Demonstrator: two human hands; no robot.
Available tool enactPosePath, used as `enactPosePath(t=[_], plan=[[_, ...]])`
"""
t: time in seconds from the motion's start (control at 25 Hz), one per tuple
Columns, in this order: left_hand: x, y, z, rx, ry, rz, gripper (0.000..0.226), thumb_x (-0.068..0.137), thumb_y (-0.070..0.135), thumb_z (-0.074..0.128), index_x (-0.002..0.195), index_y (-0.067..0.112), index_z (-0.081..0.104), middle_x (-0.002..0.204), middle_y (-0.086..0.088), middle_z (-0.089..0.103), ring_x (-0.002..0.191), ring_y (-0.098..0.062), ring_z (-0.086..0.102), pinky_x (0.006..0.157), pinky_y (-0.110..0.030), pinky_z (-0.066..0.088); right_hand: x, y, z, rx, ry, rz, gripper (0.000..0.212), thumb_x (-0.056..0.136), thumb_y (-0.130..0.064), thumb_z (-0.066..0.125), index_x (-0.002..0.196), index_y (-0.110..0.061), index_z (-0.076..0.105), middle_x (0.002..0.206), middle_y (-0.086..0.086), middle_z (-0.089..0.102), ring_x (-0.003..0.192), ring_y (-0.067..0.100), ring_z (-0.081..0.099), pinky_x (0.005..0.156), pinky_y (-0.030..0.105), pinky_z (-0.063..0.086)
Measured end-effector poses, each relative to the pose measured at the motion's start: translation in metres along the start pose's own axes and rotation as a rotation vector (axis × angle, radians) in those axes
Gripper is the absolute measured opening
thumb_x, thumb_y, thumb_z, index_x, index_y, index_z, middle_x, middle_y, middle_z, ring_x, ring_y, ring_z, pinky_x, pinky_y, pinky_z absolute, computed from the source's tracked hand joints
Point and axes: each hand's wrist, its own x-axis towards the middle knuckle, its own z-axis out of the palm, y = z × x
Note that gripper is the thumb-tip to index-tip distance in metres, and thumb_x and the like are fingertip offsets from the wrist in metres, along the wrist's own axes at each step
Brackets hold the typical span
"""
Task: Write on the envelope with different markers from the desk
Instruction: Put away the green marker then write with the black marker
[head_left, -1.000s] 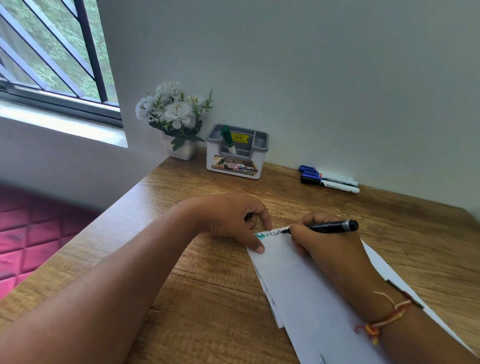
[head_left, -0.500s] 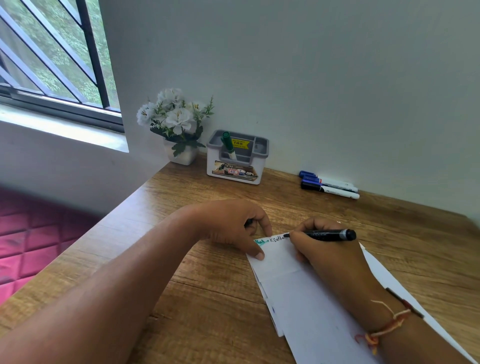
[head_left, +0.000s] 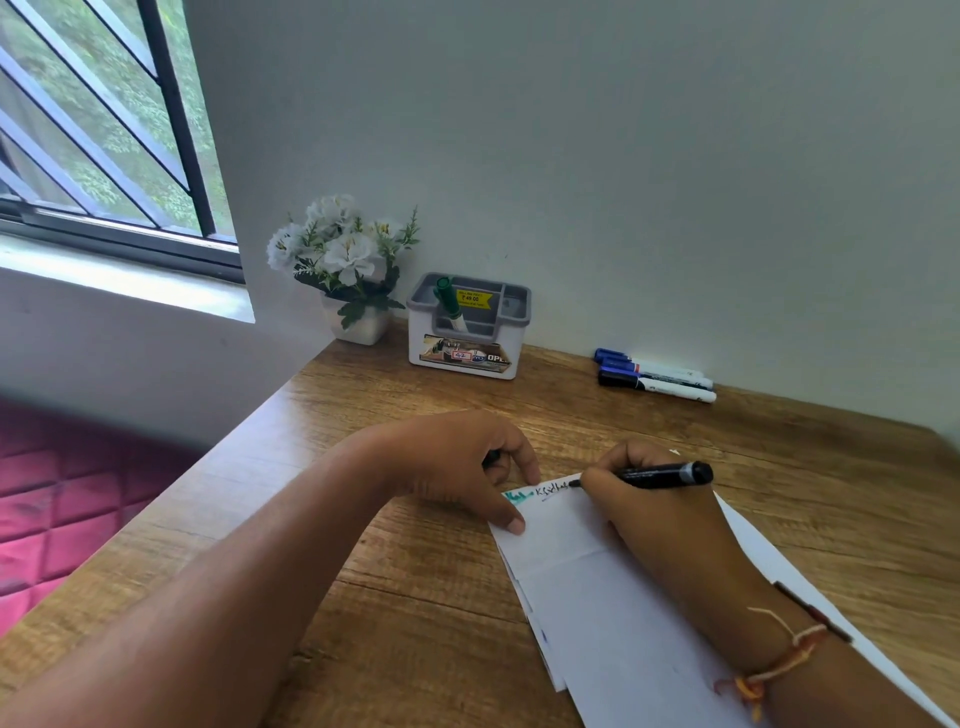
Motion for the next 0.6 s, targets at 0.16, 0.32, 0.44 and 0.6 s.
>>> enactPosePath(t=[0.16,0.32,0.44,0.6], plan=[[-0.006,0.002,-0.001,-0.075,0.058,-0.026,0.034,0.08,0.028,0.083,0.107,0.035,0.064,0.08,0.008,0.059,0.075,-0.011,0.054,0.079,-0.037,0.052,0.004,-0.001,-0.004,0.294,0.017,0.071,0.01,0.093,-0.026,0.07,0.088,-0.019,0.074,0.082,0.005,0.075,0.067,0.01,0.067,0.06,0.024,0.054],[-0.014,0.006,-0.004,-0.458,0.307,-0.019,0.027,0.091,0.004,0.063,0.112,0.021,0.061,0.099,-0.002,0.061,0.085,-0.016,0.055,0.079,-0.036,0.052,0.008,0.002,-0.009,0.49,0.004,0.044,0.009,0.09,-0.019,0.077,0.093,-0.026,0.08,0.081,0.003,0.076,0.075,0.012,0.067,0.061,0.026,0.053],[-0.008,0.013,-0.002,-0.841,0.37,0.063,0.018,0.1,0.003,0.053,0.117,0.005,0.059,0.112,-0.013,0.07,0.088,-0.018,0.062,0.078,-0.028,0.057,0.008,0.0,-0.012,0.58,-0.003,-0.021,0.015,0.096,-0.025,0.068,0.102,-0.026,0.082,0.084,0.004,0.078,0.078,0.01,0.072,0.066,0.028,0.057],[-0.001,0.023,0.003,-1.258,0.47,0.03,0.038,0.107,0.03,0.042,0.122,-0.002,0.057,0.113,-0.019,0.075,0.087,-0.021,0.073,0.075,-0.028,0.063,0.005,-0.005,-0.017,0.585,-0.07,-0.198,0.025,0.101,-0.016,0.058,0.101,-0.028,0.08,0.083,0.007,0.077,0.076,0.016,0.073,0.063,0.029,0.056]])
